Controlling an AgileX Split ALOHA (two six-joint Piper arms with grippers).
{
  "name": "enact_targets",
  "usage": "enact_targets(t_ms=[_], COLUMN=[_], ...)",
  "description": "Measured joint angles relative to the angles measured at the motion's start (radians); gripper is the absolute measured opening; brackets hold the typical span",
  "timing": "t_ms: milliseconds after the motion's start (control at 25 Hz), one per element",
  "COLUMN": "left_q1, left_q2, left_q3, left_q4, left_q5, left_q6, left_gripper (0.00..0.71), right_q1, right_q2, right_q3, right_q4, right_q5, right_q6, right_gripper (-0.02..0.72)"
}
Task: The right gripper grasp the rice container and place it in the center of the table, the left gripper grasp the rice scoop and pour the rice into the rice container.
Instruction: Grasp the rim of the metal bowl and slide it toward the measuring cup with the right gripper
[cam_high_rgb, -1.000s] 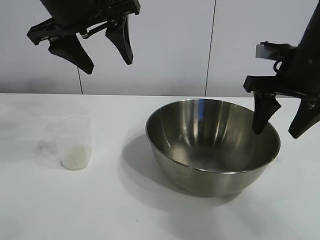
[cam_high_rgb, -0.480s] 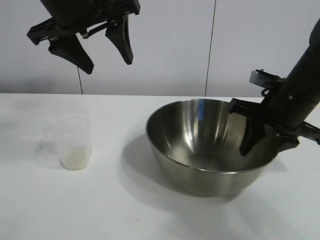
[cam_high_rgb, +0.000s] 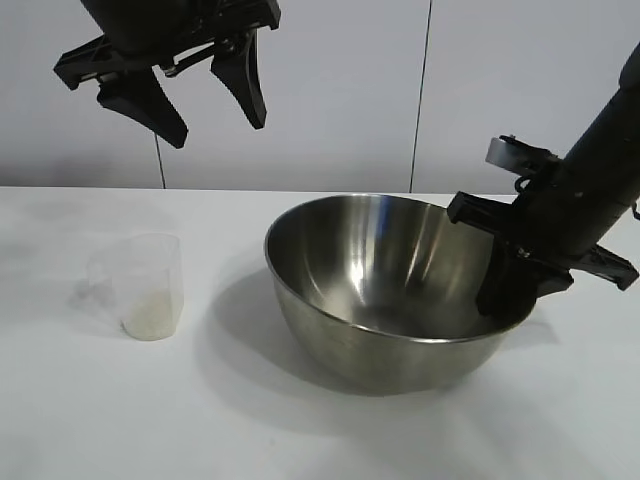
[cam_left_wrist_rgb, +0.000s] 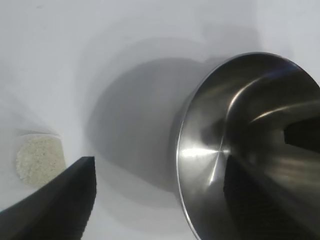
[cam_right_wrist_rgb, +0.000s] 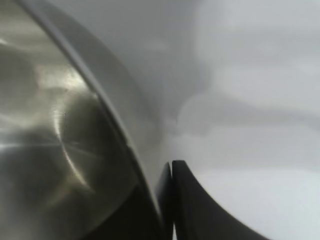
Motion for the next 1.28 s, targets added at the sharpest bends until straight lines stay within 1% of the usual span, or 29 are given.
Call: enact_targets(t_ms=[40, 120, 160, 240, 280, 360, 440, 520, 560, 720, 840, 1080, 1280], left_q1=[0.0, 0.0, 0.0, 0.0, 0.0, 0.0, 0.0, 0.0, 0.0, 0.0, 0.0, 0.0, 0.0], left_q2=[0.0, 0.0, 0.0, 0.0, 0.0, 0.0, 0.0, 0.0, 0.0, 0.0, 0.0, 0.0, 0.0], left_q3=[0.0, 0.0, 0.0, 0.0, 0.0, 0.0, 0.0, 0.0, 0.0, 0.0, 0.0, 0.0, 0.0], left_q4=[0.0, 0.0, 0.0, 0.0, 0.0, 0.0, 0.0, 0.0, 0.0, 0.0, 0.0, 0.0, 0.0], left_q5=[-0.001, -0.001, -0.001, -0.002, -0.002, -0.002, -0.002, -0.002, -0.002, -0.002, -0.002, -0.002, -0.002], left_q6=[0.0, 0.0, 0.0, 0.0, 0.0, 0.0, 0.0, 0.0, 0.0, 0.0, 0.0, 0.0, 0.0], left_gripper=[0.521, 0.521, 0.521, 0.521, 0.521, 0.521, 0.521, 0.521, 0.521, 0.521, 0.521, 0.521, 0.521], right_q1=[-0.002, -0.003, 0.002, 0.027, 0.048, 0.091, 0.131, 0.159, 0.172, 0.226, 0.244, 0.244, 0.244], right_q2=[-0.013, -0.033, -0.038, -0.041, -0.042, -0.039, -0.019, 0.009, 0.025, 0.061, 0.071, 0.105, 0.132], right_q3=[-0.018, -0.064, -0.091, -0.132, -0.143, -0.148, -0.149, -0.149, -0.149, -0.149, -0.149, -0.149, -0.149], right_q4=[0.018, 0.058, 0.071, 0.073, 0.065, 0.028, -0.025, -0.055, -0.062, -0.063, -0.069, -0.167, -0.179], right_q5=[0.022, 0.06, 0.067, 0.061, 0.05, 0.024, 0.022, 0.022, 0.019, -0.033, -0.042, -0.067, -0.087], right_q6=[-0.016, -0.025, -0.026, -0.018, -0.003, 0.047, 0.099, 0.137, 0.147, 0.165, 0.188, 0.278, 0.298], right_gripper=[0.019, 0.019, 0.019, 0.018, 0.016, 0.015, 0.013, 0.013, 0.013, 0.013, 0.013, 0.012, 0.012])
